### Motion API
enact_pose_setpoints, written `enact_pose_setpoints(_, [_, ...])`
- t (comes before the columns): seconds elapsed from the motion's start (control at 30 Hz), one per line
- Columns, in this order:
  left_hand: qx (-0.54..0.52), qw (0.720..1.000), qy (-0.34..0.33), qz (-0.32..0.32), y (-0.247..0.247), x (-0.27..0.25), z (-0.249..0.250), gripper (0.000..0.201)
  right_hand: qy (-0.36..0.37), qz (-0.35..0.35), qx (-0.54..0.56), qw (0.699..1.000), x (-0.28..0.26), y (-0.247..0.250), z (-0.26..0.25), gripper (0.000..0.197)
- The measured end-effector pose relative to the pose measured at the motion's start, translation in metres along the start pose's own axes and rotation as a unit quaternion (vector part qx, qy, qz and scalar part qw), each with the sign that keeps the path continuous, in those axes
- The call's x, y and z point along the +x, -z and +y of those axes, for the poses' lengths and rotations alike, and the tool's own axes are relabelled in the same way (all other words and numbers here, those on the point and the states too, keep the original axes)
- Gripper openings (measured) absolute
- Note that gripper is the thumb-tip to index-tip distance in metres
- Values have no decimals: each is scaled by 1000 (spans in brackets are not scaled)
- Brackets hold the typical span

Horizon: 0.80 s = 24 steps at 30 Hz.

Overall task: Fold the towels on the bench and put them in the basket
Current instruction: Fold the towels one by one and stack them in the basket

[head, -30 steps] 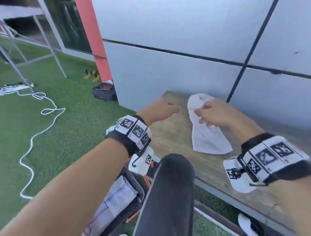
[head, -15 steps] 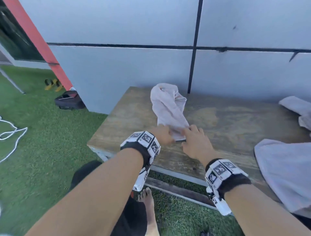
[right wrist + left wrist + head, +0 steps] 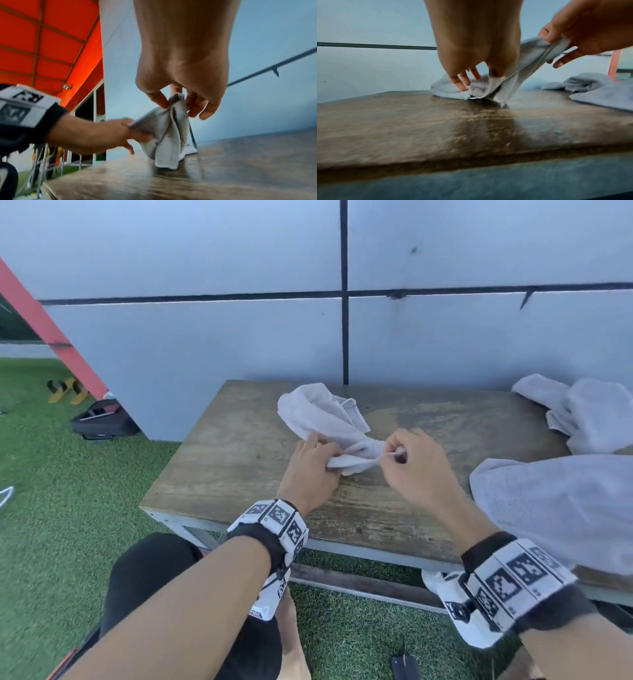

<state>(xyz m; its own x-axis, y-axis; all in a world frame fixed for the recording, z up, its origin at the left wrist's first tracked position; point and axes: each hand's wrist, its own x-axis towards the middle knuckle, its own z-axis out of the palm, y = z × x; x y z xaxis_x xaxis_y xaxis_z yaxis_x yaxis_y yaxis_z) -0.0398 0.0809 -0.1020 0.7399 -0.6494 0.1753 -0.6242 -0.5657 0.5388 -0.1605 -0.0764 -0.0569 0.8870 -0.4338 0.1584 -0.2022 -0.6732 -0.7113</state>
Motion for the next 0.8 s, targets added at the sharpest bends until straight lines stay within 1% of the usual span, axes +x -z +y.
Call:
enact_pose_setpoints(0.03, [-43,999,-20,14,0,2,11,16,19,10,-31,999,-4,8,5,9])
enact_pose_setpoints(0.1, [-116,992,-48,20,4,6,41,17,59,-17,-85,994,-11,19,13,31])
enact_pose_setpoints(0.13, [-135,989,-65,17,6,6,59,18,74,-26,-102,992,-15,23,16,35])
enact_pose_setpoints(0.17, [-140,986,-84,21,8,8,71,17,81,-18,-114,990,-17,25,12,26])
enact_pose_setpoints(0.2, [-137,984,-108,25,7,8,83,16,93,1,-116,989,-19,29,11,12])
enact_pose_setpoints(0.27, [-130,982,-133,34,6,11,98,19,102,62,-122,985,-21,37,12,36])
enact_pose_setpoints(0.3, [-130,981,-137,33,6,13,101,20,80,75,-98,989,-20,45,13,39])
enact_pose_setpoints(0.37, [-115,982,-149,22,8,16,103,19,44,103,-43,993,-16,64,18,34])
enact_pose_setpoints(0.4, [-96,983,-158,16,10,16,102,19,29,118,-20,992,-14,74,22,33])
enact_pose_setpoints(0.47, [-69,985,-158,5,15,17,94,19,-8,160,12,987,-12,97,25,36])
enact_pose_setpoints(0.53, [-56,991,-119,5,22,22,83,17,-46,216,37,975,-8,117,30,35])
enact_pose_setpoints(0.6, [-63,995,-74,36,29,28,71,17,-94,246,47,963,-2,135,36,30])
enact_pose_setpoints(0.63, [-76,994,-59,52,32,29,70,17,-104,239,42,965,-1,140,38,30])
enact_pose_setpoints(0.67, [-94,993,-46,56,33,29,73,16,-98,215,30,971,0,142,38,32])
enact_pose_setpoints(0.7, [-113,992,-40,43,34,28,83,14,-78,179,10,981,0,141,35,34])
enact_pose_setpoints(0.73, [-133,990,-39,17,33,26,97,13,-44,141,-5,989,-1,137,29,36])
enact_pose_setpoints(0.8, [-164,984,-56,-34,28,19,129,29,23,80,-2,997,-6,123,13,40])
